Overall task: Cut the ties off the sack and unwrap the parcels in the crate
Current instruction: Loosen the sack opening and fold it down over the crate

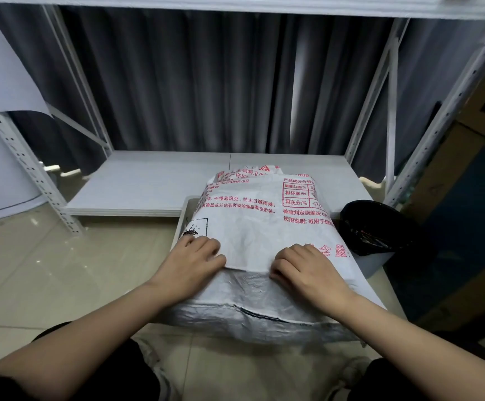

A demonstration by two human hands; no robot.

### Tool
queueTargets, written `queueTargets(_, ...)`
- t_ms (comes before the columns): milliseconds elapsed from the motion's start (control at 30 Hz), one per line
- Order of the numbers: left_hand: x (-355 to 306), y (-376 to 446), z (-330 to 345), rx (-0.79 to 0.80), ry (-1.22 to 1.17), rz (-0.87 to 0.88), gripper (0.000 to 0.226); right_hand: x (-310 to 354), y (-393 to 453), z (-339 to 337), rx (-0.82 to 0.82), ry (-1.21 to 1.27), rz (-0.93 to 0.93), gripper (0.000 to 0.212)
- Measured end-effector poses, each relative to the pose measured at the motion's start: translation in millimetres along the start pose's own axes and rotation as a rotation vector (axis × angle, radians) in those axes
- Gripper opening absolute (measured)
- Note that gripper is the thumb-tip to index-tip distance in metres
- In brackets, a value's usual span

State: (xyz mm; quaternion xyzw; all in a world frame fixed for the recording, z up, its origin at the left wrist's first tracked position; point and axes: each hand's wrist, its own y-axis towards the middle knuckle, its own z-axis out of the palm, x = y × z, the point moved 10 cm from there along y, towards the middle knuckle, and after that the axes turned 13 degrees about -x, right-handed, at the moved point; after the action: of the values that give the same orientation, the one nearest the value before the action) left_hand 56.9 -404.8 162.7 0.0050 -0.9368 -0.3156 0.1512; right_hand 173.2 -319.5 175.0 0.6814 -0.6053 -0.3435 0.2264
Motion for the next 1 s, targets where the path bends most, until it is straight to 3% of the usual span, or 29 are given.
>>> queueTargets(100, 3, 8, -8, -0.024, -0.171, -0.121, 0.005, -16, -1, -4, 0.013, 0.011, 0.108, 0.021)
queueTargets(133, 2, 12, -13, -0.031, -0.230, -0.165, 0.015, -27, -4, -10, 0.011, 0.013, 0.180, 0.027)
queueTargets(200, 1, 20, -19, -0.041, -0.256, -0.228, 0.027, -52, -16, -28, -0.003, -0.008, 0.355, 0.044)
queueTargets(267, 4, 35, -29, -0.068, -0.220, -0.265, 0.019, -76, -35, -47, -0.003, -0.050, 0.528, 0.062)
queueTargets(433, 40, 69, -53, -0.209, -0.409, -0.529, 0.025, -120, -93, -69, 0.158, 0.028, 0.987, 0.102)
queueTargets(500, 56, 73, -57, -0.236, -0.511, -0.657, 0.033, -134, -112, -72, 0.185, 0.093, 1.207, 0.103)
queueTargets(533, 60, 75, -59, -0.244, -0.548, -0.701, 0.033, -141, -117, -72, 0.206, 0.106, 1.274, 0.090)
queueTargets(633, 73, 78, -67, -0.257, -0.630, -0.811, 0.021, -158, -95, -82, 0.193, 0.083, 1.172, 0.031)
queueTargets(767, 112, 88, -72, -0.221, -0.665, -0.972, 0.028, -176, -24, -118, 0.089, -0.039, 0.949, 0.038)
queueTargets(900, 164, 120, -60, -0.108, -0.555, -0.963, 0.032, -214, 48, -116, 0.178, -0.121, 0.860, 0.042)
queueTargets(1000, 187, 131, -32, -0.022, -0.438, -0.970, 0.030, -236, 76, -95, 0.157, -0.281, 0.834, 0.027)
